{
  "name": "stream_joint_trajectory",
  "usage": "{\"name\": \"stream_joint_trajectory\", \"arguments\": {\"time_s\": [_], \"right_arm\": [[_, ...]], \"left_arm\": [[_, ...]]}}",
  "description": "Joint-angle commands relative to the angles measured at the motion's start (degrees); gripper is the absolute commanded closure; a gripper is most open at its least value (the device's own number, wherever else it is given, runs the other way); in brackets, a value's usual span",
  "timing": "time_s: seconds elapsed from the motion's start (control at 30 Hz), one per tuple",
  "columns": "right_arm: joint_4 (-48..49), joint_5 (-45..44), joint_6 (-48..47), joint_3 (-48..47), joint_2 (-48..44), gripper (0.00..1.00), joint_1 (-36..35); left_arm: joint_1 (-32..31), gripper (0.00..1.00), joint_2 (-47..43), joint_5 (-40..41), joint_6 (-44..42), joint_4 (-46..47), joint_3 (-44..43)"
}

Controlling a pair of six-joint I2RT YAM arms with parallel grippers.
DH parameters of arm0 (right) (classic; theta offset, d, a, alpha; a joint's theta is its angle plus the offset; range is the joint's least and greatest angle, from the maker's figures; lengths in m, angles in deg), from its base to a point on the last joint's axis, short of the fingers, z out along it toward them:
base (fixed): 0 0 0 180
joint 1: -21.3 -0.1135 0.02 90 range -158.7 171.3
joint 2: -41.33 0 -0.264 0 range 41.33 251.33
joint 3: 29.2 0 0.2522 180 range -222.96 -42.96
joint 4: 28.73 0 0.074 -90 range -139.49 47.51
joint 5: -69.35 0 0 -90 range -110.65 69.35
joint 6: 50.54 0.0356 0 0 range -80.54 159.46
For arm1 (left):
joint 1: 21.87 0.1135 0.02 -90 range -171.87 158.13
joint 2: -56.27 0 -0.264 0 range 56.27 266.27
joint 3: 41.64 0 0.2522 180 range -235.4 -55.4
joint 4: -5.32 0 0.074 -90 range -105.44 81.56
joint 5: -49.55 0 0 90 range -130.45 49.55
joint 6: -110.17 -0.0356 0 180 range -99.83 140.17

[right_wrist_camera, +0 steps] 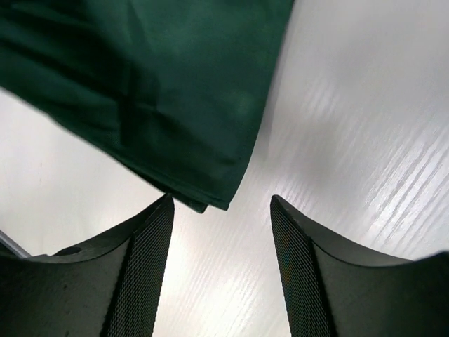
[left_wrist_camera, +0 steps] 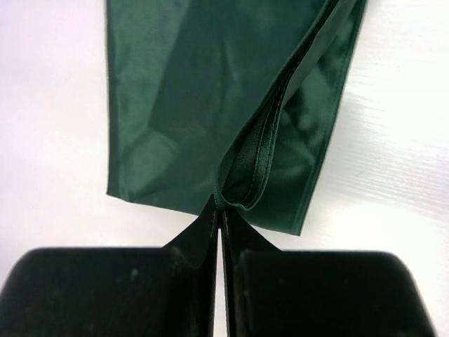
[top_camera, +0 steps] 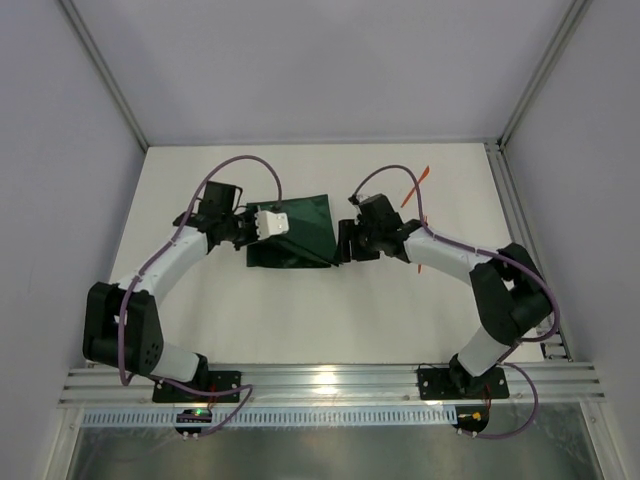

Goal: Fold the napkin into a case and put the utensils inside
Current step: Pick up the square-folded napkin from the center of the board.

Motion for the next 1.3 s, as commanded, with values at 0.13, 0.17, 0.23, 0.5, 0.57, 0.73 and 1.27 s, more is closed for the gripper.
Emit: {"name": "stream_joint_trajectory", "arguments": {"time_s": [0.13, 0.17, 0.23, 0.5, 0.57, 0.73, 1.27], "right_arm": [[8.66, -2.5, -33.81, 1.57, -9.83, 0.37, -4.46], [10.06, -2.68, -37.15, 2.53, -10.1, 0.37, -5.08], [12.0, -0.23, -46.09, 3.85, -10.71, 0.36, -5.17], [14.81, 4.28, -57.22, 5.18, -7.99, 0.34, -9.72], [17.96, 0.24, -58.54, 7.1, -6.85, 0.34, -11.58], [22.29, -2.59, -58.1, 9.31, -3.86, 0.34, -13.61], [23.43, -14.89, -55.12, 5.53, 4.67, 0.72, -14.05]], "left_arm": [[2.65, 1.0, 1.43, -4.37, 4.39, 2.37, -4.05], [2.83, 1.0, 1.52, -4.54, 4.47, 2.37, -4.14], [3.01, 1.0, 1.87, -4.54, 4.56, 2.28, -4.05], [3.09, 1.0, 2.23, -5.42, 4.91, 1.76, -4.84], [3.09, 1.0, 2.32, -5.42, 4.91, 1.67, -4.84], [3.09, 1.0, 2.67, -5.42, 4.91, 1.58, -4.84], [3.27, 1.0, 3.11, -5.6, 5.35, 1.14, -5.11]]}}
